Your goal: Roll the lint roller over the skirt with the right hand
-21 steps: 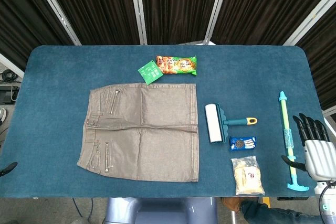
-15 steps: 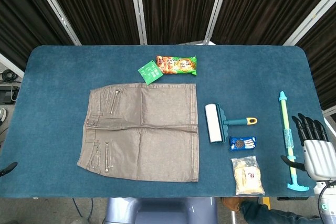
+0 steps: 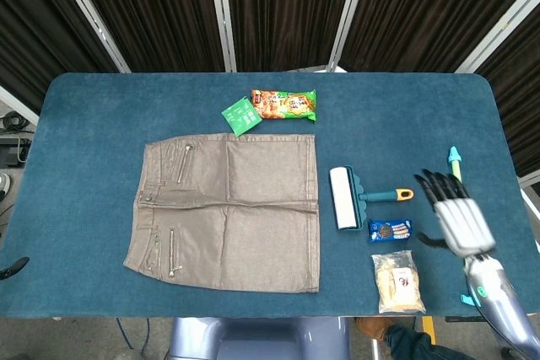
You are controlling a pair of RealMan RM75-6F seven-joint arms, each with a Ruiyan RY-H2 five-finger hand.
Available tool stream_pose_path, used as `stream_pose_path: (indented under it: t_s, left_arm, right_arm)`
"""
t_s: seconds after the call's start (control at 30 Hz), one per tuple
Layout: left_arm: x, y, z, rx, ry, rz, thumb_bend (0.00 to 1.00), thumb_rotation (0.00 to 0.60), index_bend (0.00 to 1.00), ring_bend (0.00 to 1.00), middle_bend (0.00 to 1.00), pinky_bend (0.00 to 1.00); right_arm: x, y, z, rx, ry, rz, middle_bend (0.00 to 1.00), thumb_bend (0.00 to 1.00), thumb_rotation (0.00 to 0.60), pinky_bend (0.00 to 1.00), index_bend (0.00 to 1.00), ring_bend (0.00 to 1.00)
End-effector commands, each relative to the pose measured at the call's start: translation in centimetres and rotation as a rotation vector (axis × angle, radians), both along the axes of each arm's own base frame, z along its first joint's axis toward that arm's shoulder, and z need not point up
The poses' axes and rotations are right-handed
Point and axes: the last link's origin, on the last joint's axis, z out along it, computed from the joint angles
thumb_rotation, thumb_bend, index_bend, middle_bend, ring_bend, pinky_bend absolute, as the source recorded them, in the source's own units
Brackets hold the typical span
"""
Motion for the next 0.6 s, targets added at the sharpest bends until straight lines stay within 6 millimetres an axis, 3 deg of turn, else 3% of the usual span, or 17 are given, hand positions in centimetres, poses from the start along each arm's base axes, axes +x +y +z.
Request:
stream_pose_path:
  t_s: [0.03,0.1,0.27,0.6]
  left_arm:
    - [0.0,0.3,-0.2,0.004,0.002,0.008,0.00,0.600,0.00,0.00,0.00,0.00]
    - [-0.1,0.4,-0.3,0.004,0.008,0.017,0.00,0.600,0.00,0.00,0.00,0.00]
    - [-0.6,0.9,-0.4,0.003,0.020,0.044,0.00,0.600,0.00,0.00,0.00,0.00]
    - [-1.1,1.3,-0.6,0.003,0.026,0.070,0.00,0.600,0.00,0.00,0.00,0.00]
  right_arm:
    - [1.7,-4.7,-2.9,0.059,0.047,0.054,0.03,0.24,0.600,0.00,0.03,0.00]
    - [2.3,-6.0,-4.6,0.097,0.064,0.063,0.05,0.29,0.600,0.00,0.03,0.00]
    - [2.9,-7.8,-7.7,0.146,0.132,0.078,0.05,0.30,0.600,0.00,0.03,0.00]
    - [2.3,-8.6,-11.9,0.196,0.204,0.061,0.07,0.30,0.600,0.00,0.05,0.00]
